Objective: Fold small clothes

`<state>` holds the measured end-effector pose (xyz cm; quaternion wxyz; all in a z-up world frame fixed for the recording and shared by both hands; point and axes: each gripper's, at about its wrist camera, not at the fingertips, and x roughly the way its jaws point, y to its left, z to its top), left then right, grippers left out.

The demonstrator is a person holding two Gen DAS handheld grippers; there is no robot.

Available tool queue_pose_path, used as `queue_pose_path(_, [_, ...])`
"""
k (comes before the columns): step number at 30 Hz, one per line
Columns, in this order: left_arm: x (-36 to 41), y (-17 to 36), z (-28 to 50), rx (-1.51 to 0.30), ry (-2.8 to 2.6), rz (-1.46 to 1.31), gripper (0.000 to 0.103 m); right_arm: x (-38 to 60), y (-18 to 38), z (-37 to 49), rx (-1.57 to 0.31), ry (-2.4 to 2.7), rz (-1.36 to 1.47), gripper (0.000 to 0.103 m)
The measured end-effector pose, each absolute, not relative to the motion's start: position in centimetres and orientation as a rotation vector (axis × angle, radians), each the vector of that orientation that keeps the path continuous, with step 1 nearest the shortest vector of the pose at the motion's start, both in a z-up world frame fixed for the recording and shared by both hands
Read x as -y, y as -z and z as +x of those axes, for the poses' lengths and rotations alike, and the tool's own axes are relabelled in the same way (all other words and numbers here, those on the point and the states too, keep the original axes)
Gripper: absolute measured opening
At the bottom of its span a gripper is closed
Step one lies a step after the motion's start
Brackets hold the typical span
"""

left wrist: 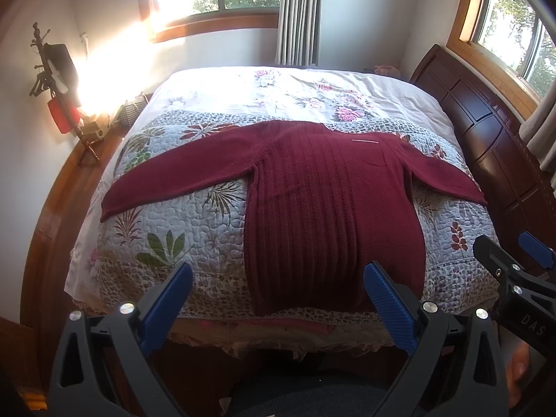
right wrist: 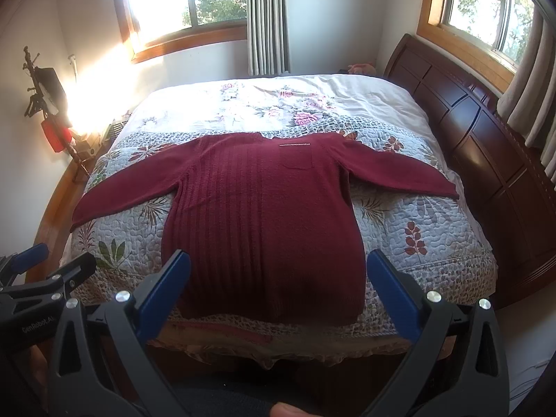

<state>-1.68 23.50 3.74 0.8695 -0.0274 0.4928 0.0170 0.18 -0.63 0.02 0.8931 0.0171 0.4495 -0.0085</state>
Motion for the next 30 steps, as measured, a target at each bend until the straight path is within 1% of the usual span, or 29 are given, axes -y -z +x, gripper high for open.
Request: queue_pose_path(30, [-24.5, -3.5, -2.0, -1.022, -0.042, -0.057, 0.099, 0.0, 0.3, 0.4, -0.940, 0.013, 0.032, 0.100])
